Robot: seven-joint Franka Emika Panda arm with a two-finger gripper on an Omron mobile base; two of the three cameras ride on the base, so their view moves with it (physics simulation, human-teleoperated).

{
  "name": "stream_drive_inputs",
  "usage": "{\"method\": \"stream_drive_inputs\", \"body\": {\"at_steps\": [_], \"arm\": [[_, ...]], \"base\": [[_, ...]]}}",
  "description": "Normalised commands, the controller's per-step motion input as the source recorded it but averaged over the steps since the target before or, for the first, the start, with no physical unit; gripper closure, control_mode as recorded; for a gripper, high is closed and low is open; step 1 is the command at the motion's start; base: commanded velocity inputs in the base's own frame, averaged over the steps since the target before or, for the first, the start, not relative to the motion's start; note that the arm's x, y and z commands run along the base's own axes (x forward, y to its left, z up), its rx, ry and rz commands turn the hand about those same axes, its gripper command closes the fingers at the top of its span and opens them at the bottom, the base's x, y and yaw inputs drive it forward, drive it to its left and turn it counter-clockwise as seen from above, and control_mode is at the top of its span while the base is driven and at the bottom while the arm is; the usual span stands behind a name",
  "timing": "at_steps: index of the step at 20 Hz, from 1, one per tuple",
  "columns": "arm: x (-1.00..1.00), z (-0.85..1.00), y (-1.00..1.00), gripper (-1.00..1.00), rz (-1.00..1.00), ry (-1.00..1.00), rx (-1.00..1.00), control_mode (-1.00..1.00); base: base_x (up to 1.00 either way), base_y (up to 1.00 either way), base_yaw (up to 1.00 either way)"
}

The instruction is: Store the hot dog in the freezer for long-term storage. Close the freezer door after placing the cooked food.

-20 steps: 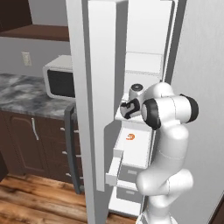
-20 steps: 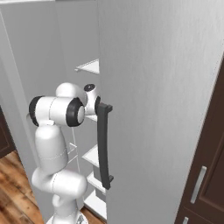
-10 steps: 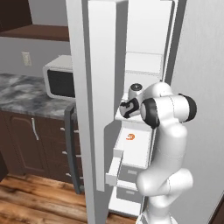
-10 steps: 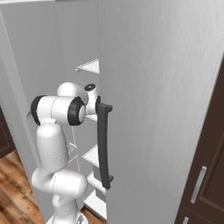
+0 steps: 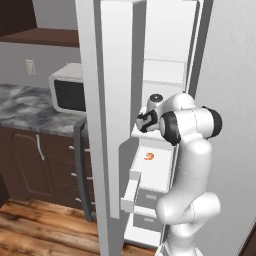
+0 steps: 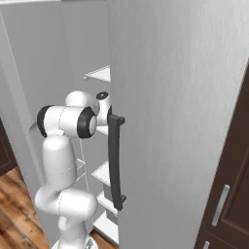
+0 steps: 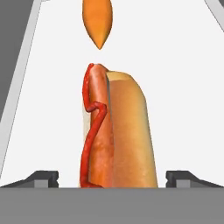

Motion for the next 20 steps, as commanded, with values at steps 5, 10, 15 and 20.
{"method": "stream_drive_inputs", "body": {"at_steps": [5, 10, 15, 20], "arm": [[-0.07, 0.0, 0.0, -1.0, 0.0, 0.01, 0.0, -1.0], [-0.36, 0.0, 0.01, -1.0, 0.0, 0.0, 0.0, -1.0], [-0.49, 0.0, 0.07, -1.0, 0.0, -0.02, 0.0, -1.0], [-0.39, 0.0, 0.23, -1.0, 0.0, -0.01, 0.0, -1.0]], "base": [[0.0, 0.0, 0.0], [0.0, 0.0, 0.0], [0.0, 0.0, 0.0], [0.0, 0.0, 0.0]]}}
